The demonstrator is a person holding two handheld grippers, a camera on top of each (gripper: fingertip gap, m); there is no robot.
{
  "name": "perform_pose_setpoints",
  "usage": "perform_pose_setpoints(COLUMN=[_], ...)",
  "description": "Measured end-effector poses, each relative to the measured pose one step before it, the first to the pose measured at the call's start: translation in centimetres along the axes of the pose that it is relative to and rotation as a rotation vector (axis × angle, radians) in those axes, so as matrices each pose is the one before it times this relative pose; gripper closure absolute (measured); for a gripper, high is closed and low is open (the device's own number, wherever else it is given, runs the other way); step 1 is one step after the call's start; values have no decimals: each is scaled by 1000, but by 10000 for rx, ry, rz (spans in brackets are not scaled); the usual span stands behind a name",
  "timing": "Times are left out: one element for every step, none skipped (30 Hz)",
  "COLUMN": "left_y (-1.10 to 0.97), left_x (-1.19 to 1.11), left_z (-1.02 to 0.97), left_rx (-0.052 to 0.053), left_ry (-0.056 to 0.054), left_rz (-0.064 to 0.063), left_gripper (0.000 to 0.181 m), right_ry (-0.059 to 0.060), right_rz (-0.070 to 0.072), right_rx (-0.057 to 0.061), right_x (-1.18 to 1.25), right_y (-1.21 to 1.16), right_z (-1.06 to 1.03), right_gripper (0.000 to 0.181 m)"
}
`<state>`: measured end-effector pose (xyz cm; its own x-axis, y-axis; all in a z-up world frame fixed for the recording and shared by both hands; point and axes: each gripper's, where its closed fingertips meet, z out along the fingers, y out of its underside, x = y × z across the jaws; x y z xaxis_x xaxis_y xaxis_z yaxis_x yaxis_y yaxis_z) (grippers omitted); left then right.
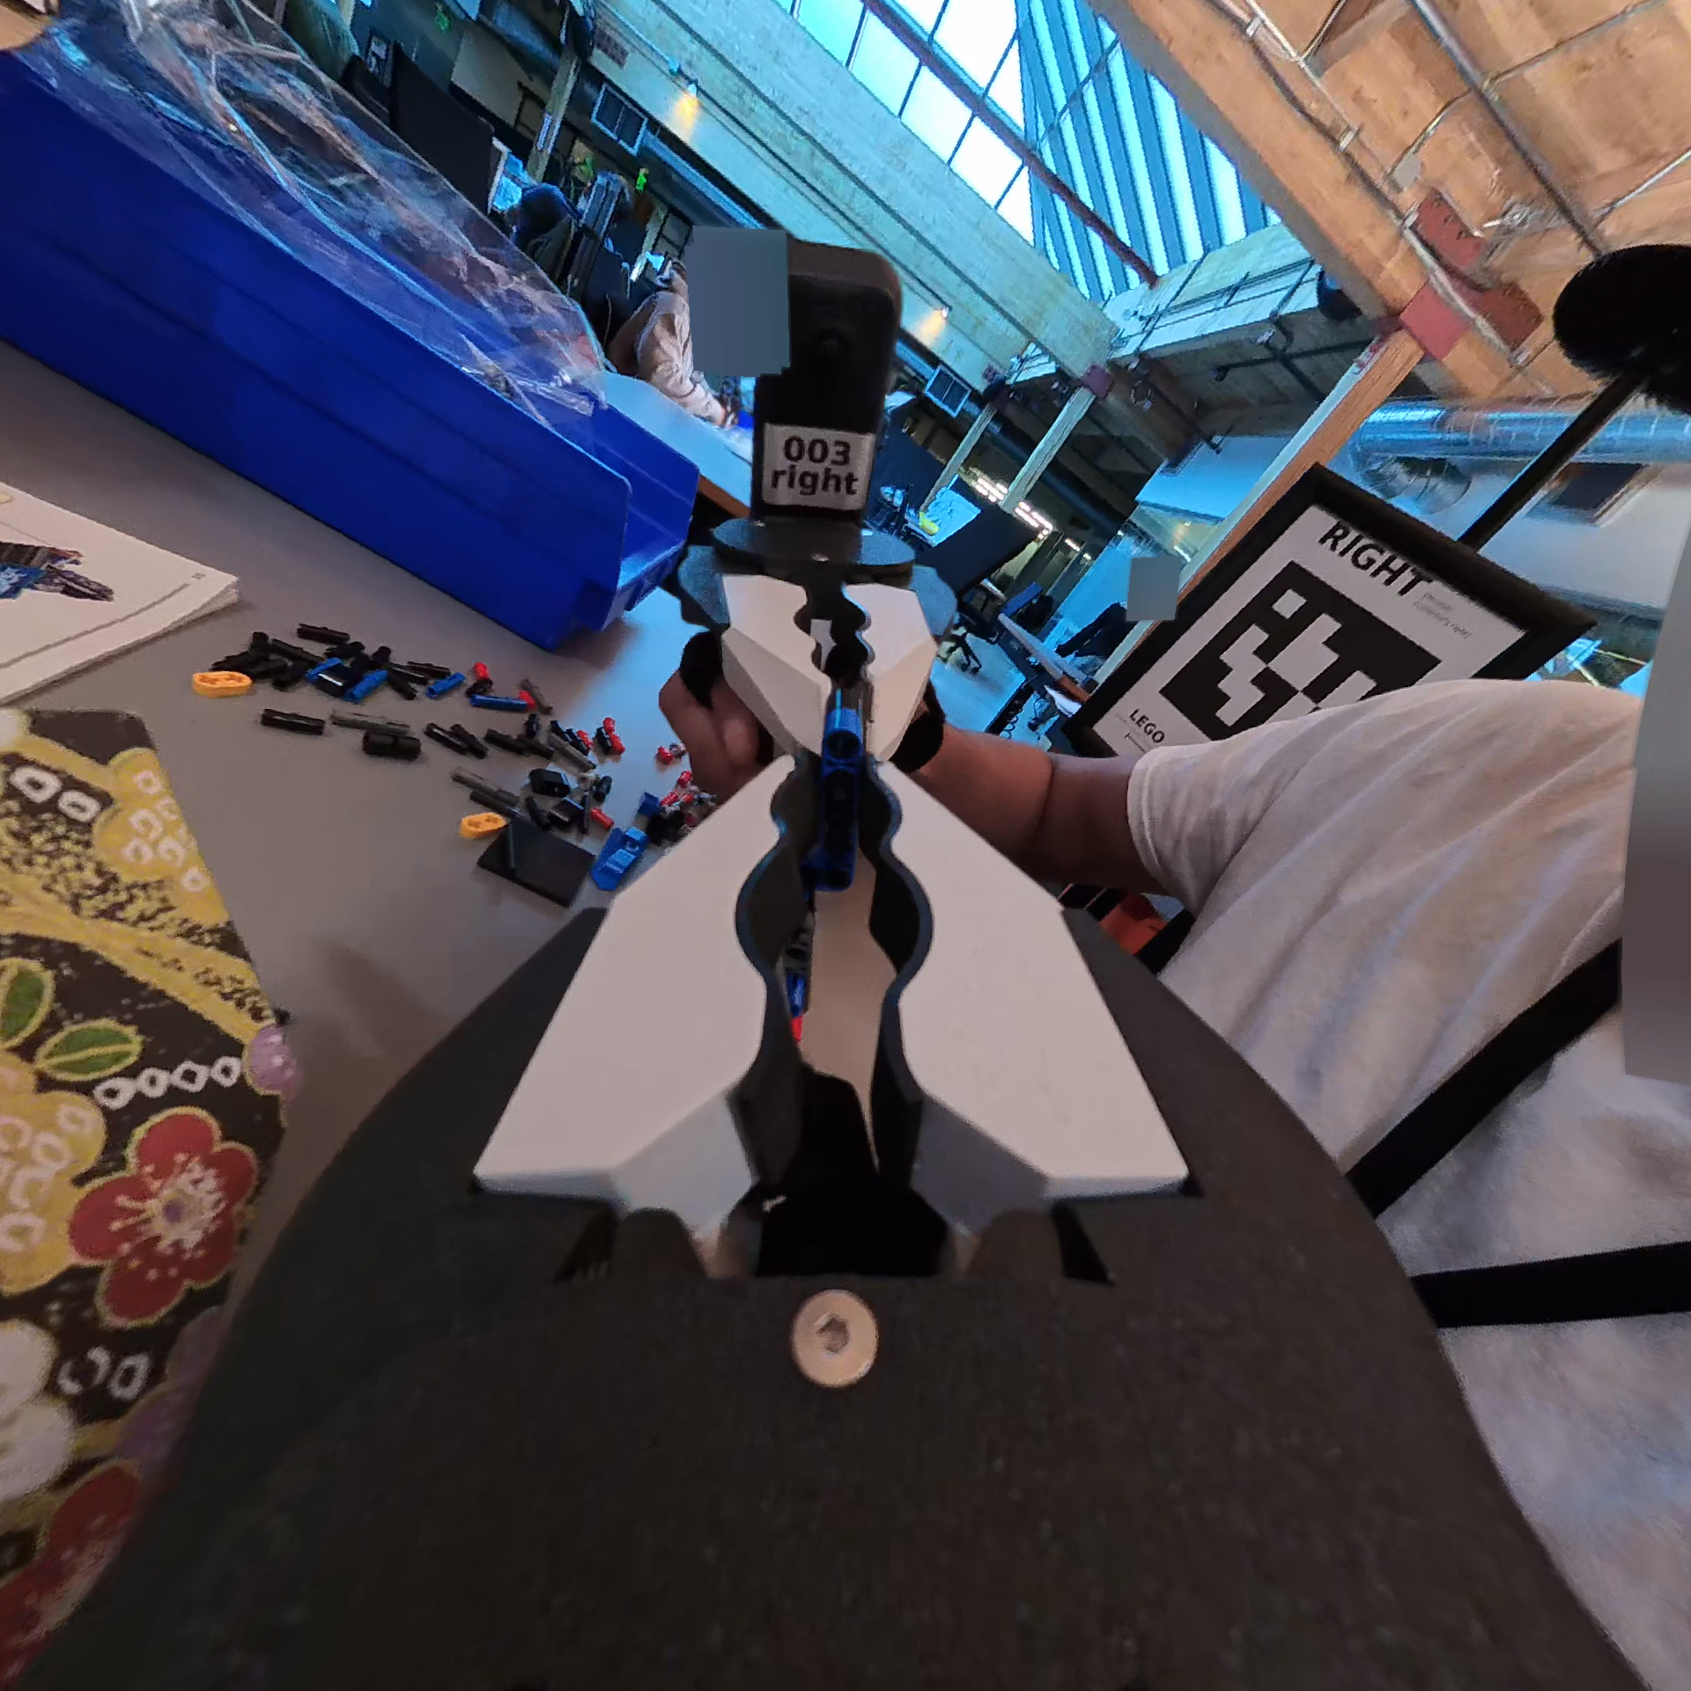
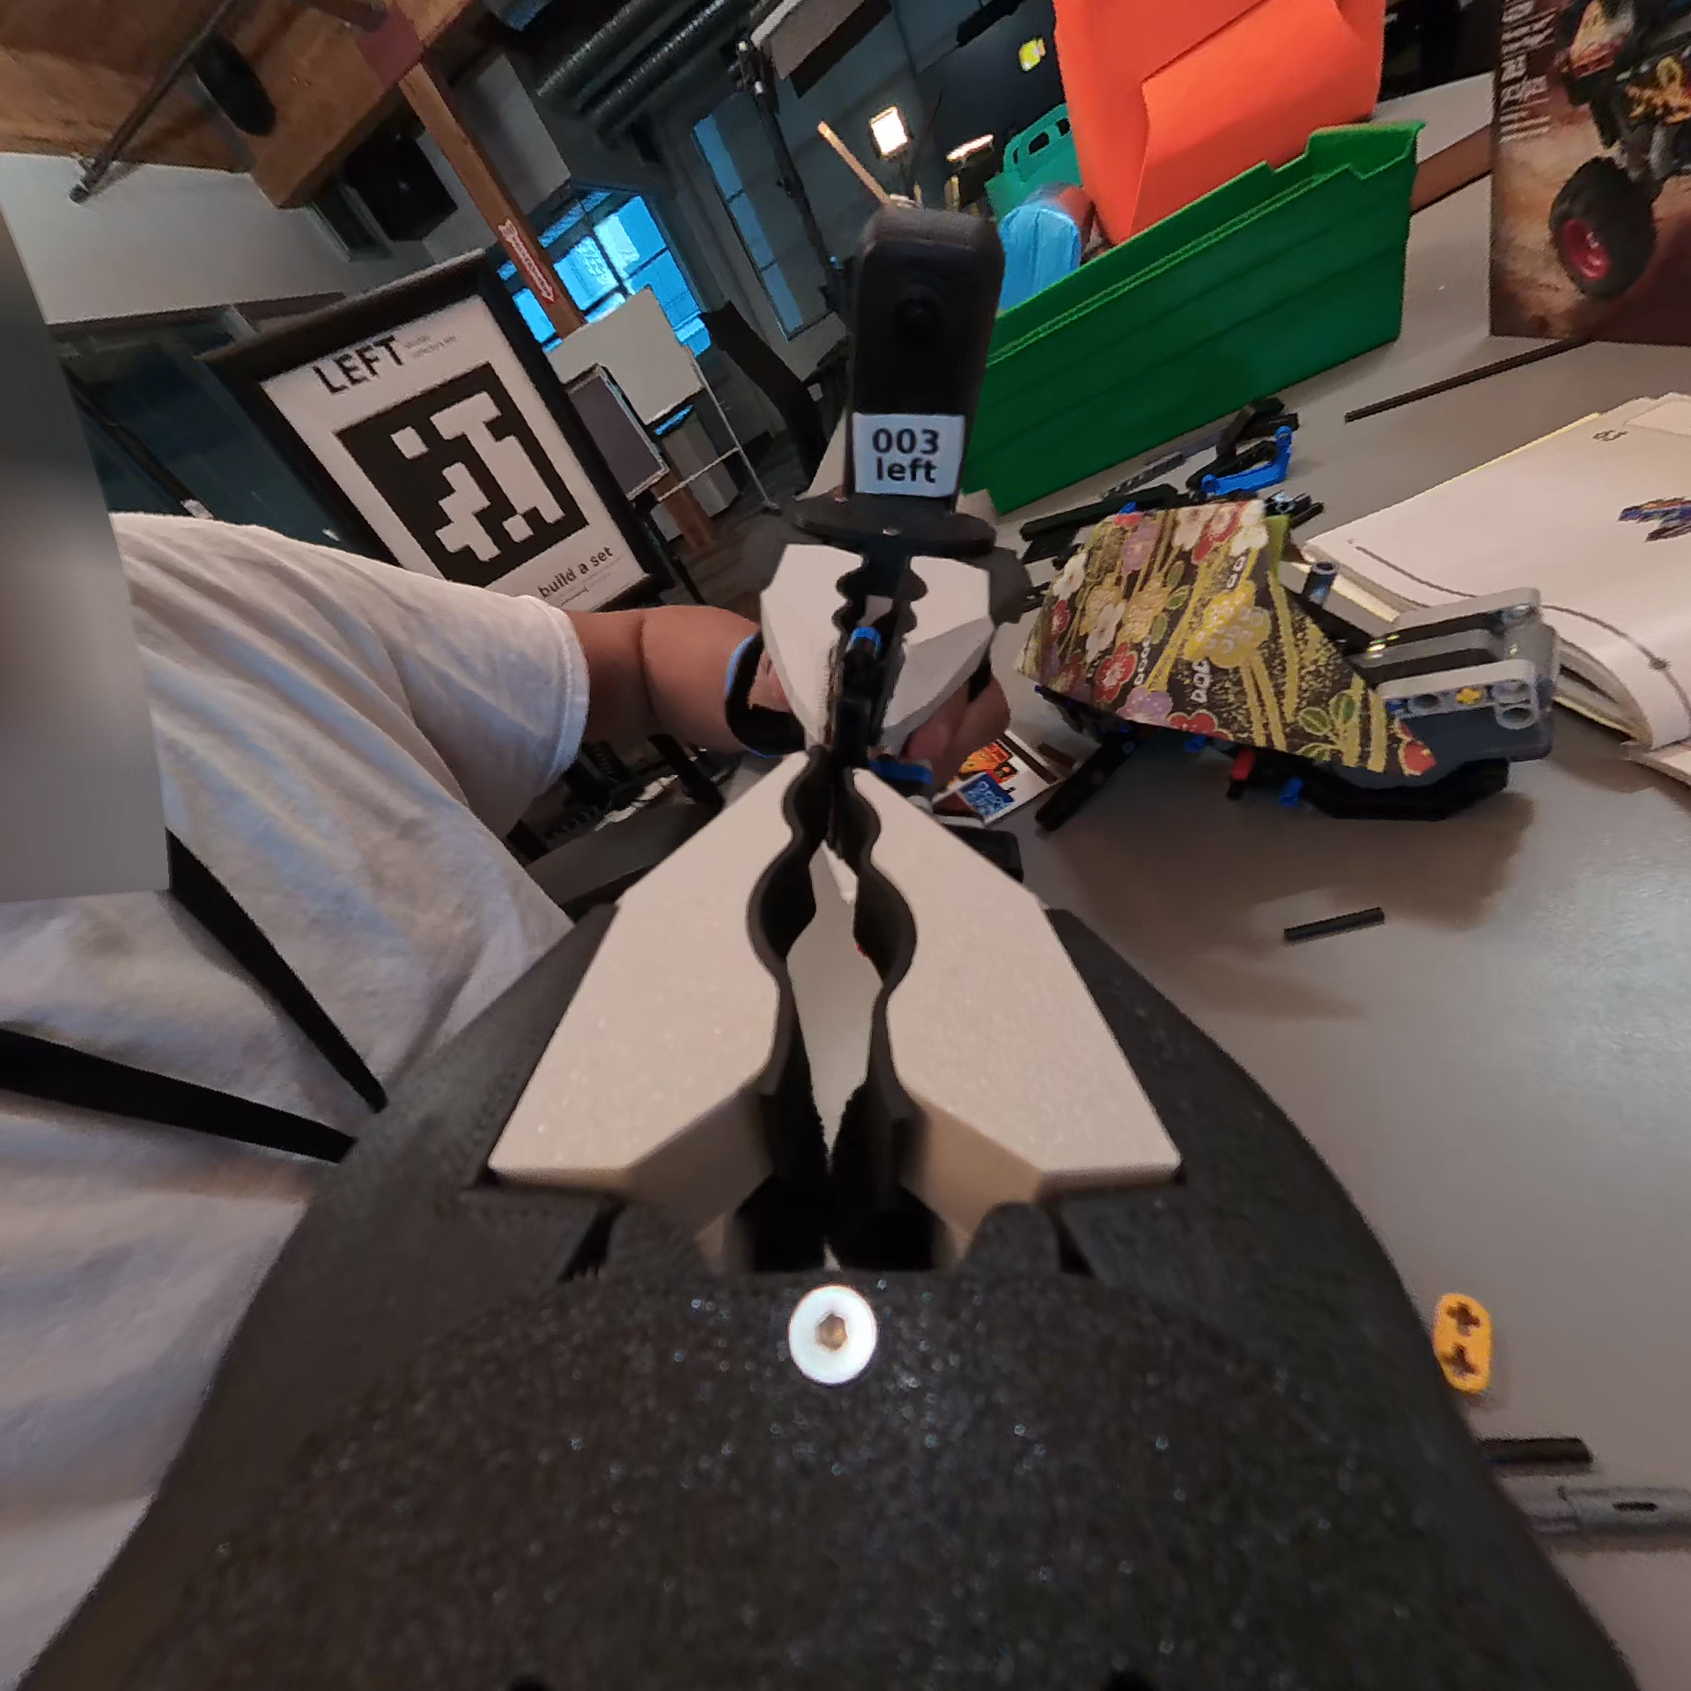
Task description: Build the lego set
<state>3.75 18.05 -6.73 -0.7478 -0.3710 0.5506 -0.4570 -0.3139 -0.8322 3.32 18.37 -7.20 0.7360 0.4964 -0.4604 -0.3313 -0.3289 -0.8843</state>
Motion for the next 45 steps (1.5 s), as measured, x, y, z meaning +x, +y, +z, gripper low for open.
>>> perform_pose_setpoints(left_y=[124,-15,-152,-47,80,28,22,15,-48,-54,-88,-100,-55,50,71,111,-36,120,282,117,177,115,65,96,109,61,11,-20,-102,-97,126,247,151,-139,-221,-152,-117,-139,-219,-246,-376,-380,-243,-229,-228], left_x=[-18,180,182,53,-56,17,239,103,-132,-145,-141,-57,46,35,42,-32,-65,44,34,72,167,51,-48,-50,-83,-120,-27,40,-25,70,168,-5,78,188,54,-65,-154,-165,-164,-464,-584,-589,-391,-226,-163], left_z=[16,29,-1,-3,-12,-41,-3,74,43,-11,-25,-6,83,106,62,57,3,39,102,91,130,101,42,-11,-33,-17,3,8,20,60,113,127,103,13,-8,-20,-16,-6,-46,-160,-245,-254,-163,-87,-25], left_rx=[-77,32,117,-11,-80,-22,-74,-30,45,14,-21,-53,3,40,24,-51,41,-64,-130,-9,-102,-71,-30,-62,-64,-16,17,11,54,21,-118,-126,-47,85,84,33,51,133,207,215,275,256,176,187,194], left_ry=[-33,68,97,45,-93,-69,132,69,-93,-68,-16,71,66,15,40,32,-7,30,-11,-9,73,-19,-105,-64,-35,-68,-13,16,-85,-34,22,-109,-23,99,31,-14,-7,57,68,-162,-254,-282,-213,-181,-160], left_rz=[85,51,-76,-42,131,155,-3,-36,-18,25,-42,-148,-158,-65,-72,-75,-22,22,79,56,26,55,134,92,-13,15,11,17,100,80,117,188,91,-93,-43,3,-135,-338,-379,-247,-186,-180,-74,-39,-33], left_gripper=[176,176,176,176,176,176,176,176,176,176,176,176,176,176,176,176,176,176,176,176,176,176,176,176,176,176,177,176,176,176,176,176,176,176,176,176,176,176,176,176,176,176,176,176,176], right_ry=[113,-68,-127,-74,33,74,-170,-156,99,52,27,17,-44,-88,-173,-204,-13,178,124,43,18,3,-68,-67,74,126,110,15,52,-6,-136,51,93,-28,-29,-4,31,105,264,241,508,860,1191,1156,953], right_rz=[-116,-7,61,65,-28,-66,129,80,-93,46,117,20,-40,30,110,120,-13,-138,-129,-34,0,-2,19,40,-3,-81,-67,-24,-2,23,88,-74,-159,-74,25,72,43,-84,-299,-564,-683,-983,-1205,-1126,-748], right_rx=[-103,-42,113,48,-121,-39,36,-38,-5,27,101,94,-32,-89,150,346,149,-77,-98,-103,-47,-49,-80,-14,-77,-105,-6,49,146,191,4,-61,-65,9,62,10,-20,-80,-45,235,77,-362,-620,-561,-422], right_x=[83,-150,-202,-87,22,54,-226,-234,114,129,140,73,-63,-103,-179,-246,-4,242,129,38,25,15,-63,-87,70,122,127,4,80,18,-167,-14,-42,-170,-81,14,85,96,131,-139,-4,287,619,447,86], right_y=[128,30,-152,-110,82,64,12,29,-41,-35,-83,-90,-13,-71,-391,-615,-302,142,220,231,128,138,193,90,122,131,44,-16,-102,-181,-29,108,118,-100,-229,-183,-141,-112,-247,-695,-591,-32,360,305,113], right_z=[-8,-5,30,15,8,49,98,-2,-81,-26,-24,-32,-91,-185,-208,-251,-155,15,115,152,129,100,97,21,26,17,20,15,52,16,1,78,94,14,-8,-13,-48,-98,-197,-334,-352,-212,13,199,358], right_gripper=[181,181,181,181,181,181,181,181,181,181,181,181,181,176,168,164,166,168,168,169,169,170,172,174,175,175,175,175,175,175,175,175,175,175,175,175,175,175,173,158,142,137,135,134,132])
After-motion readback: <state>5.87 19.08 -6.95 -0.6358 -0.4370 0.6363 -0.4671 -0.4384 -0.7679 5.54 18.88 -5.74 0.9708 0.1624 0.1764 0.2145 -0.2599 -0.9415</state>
